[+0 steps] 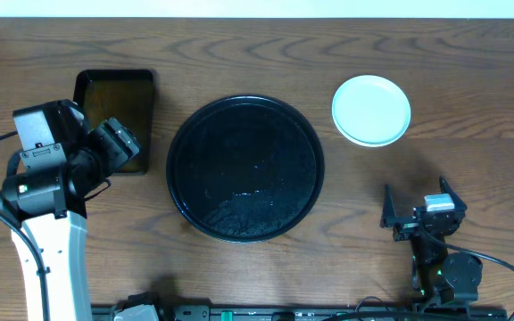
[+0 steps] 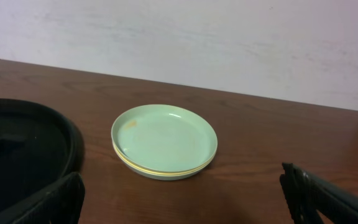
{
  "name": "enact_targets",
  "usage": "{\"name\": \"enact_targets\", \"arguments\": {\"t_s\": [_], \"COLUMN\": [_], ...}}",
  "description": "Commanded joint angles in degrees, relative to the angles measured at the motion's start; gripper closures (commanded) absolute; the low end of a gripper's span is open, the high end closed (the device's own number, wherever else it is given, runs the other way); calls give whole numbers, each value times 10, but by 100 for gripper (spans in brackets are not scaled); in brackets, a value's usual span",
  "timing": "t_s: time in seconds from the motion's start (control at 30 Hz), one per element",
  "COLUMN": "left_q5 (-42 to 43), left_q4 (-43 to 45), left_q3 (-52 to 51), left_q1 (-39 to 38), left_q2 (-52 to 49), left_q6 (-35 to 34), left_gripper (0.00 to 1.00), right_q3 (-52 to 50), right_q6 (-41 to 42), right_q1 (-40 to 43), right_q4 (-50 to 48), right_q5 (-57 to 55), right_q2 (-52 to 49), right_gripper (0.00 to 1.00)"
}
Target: Clean dirty plates on tray and stack at the side
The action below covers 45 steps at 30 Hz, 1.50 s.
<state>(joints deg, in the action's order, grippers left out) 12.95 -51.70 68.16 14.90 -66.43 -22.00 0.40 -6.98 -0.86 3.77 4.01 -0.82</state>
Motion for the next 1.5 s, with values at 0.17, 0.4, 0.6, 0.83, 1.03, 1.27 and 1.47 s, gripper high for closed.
{"name": "enact_targets", "arguments": {"t_s": [0.17, 0.4, 0.6, 0.83, 1.03, 1.27, 1.47], "left_q5": [-3, -2, -2, 6, 5, 5, 5], "left_q4": [-71, -3, 85, 249, 354, 408, 426], "left_q3": [2, -80, -205, -374, -482, -556, -602], "left_q1": [-3, -68, -105, -120, -155, -164, -164], "left_q2": [0, 32, 88, 181, 268, 371, 448], "left_q6": [33, 177, 224, 224, 224, 229, 235], "left_gripper": [14, 14, 13, 13, 13, 13, 13], "right_q3": [-1, -1, -1, -1, -1, -1, -1], "right_q6": [-8, -8, -8, -8, -8, -8, -8], "right_q1": [5, 5, 5, 5, 5, 5, 5], "right_q4": [3, 3, 3, 3, 3, 3, 3], "right_q5": [-6, -6, -6, -6, -6, -6, -6], "right_q2": [5, 5, 5, 5, 5, 5, 5], "right_gripper": [1, 1, 1, 1, 1, 1, 1]}}
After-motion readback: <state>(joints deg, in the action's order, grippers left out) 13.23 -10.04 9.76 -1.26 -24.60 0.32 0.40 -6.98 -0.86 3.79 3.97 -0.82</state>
